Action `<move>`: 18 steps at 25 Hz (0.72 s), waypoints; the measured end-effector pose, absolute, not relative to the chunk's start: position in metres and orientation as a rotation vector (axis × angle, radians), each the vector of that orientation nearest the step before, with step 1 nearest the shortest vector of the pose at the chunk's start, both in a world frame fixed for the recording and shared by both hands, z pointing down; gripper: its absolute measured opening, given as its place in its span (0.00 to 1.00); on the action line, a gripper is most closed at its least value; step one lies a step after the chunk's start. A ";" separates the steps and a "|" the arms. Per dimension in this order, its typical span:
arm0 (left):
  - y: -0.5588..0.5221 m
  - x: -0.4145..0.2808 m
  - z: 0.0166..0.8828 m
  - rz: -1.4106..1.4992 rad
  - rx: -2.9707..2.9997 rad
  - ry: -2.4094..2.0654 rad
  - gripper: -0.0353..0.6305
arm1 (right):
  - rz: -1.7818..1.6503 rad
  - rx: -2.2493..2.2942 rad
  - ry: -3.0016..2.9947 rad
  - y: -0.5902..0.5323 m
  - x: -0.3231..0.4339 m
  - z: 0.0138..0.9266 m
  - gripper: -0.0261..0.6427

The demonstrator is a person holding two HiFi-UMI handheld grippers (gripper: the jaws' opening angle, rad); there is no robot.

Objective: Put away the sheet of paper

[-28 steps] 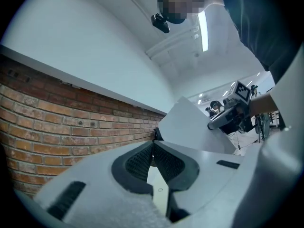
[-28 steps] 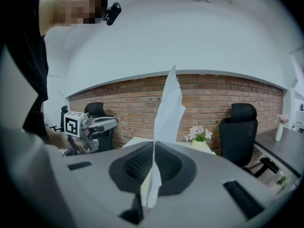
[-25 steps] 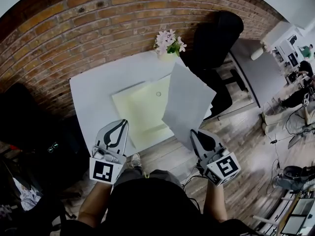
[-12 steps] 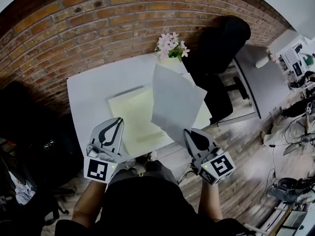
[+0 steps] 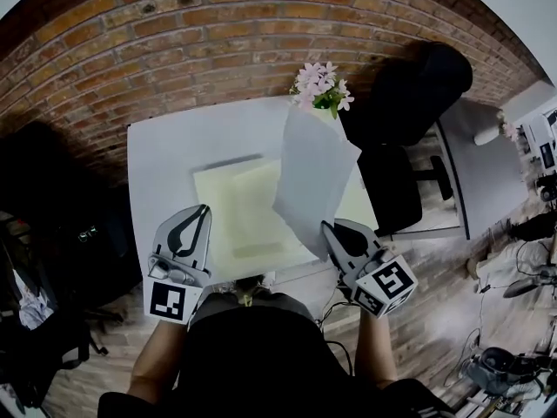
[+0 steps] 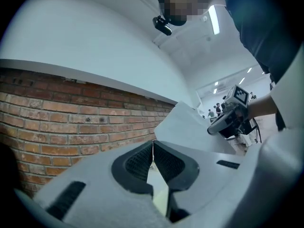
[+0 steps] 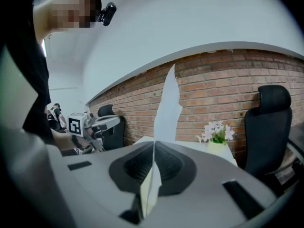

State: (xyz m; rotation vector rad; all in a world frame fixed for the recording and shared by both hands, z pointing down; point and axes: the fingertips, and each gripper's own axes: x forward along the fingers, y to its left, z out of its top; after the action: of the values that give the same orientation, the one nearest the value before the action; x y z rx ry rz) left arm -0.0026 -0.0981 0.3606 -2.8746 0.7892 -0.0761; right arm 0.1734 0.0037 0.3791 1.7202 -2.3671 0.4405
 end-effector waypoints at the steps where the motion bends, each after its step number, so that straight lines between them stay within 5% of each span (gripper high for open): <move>1: -0.098 -0.001 0.362 -0.088 -2.874 0.798 0.09 | 0.450 1.710 -2.375 0.002 0.176 0.381 0.06; 18: -0.100 0.000 0.372 -0.157 -2.844 0.918 0.10 | 0.787 1.528 -2.398 -0.008 0.207 0.464 0.06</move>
State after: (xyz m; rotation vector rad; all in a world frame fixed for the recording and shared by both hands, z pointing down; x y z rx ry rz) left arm 0.0001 -0.1003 0.3724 -2.8444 0.9180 -0.1572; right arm 0.2071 -0.0082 0.4642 1.5280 -2.3977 0.7869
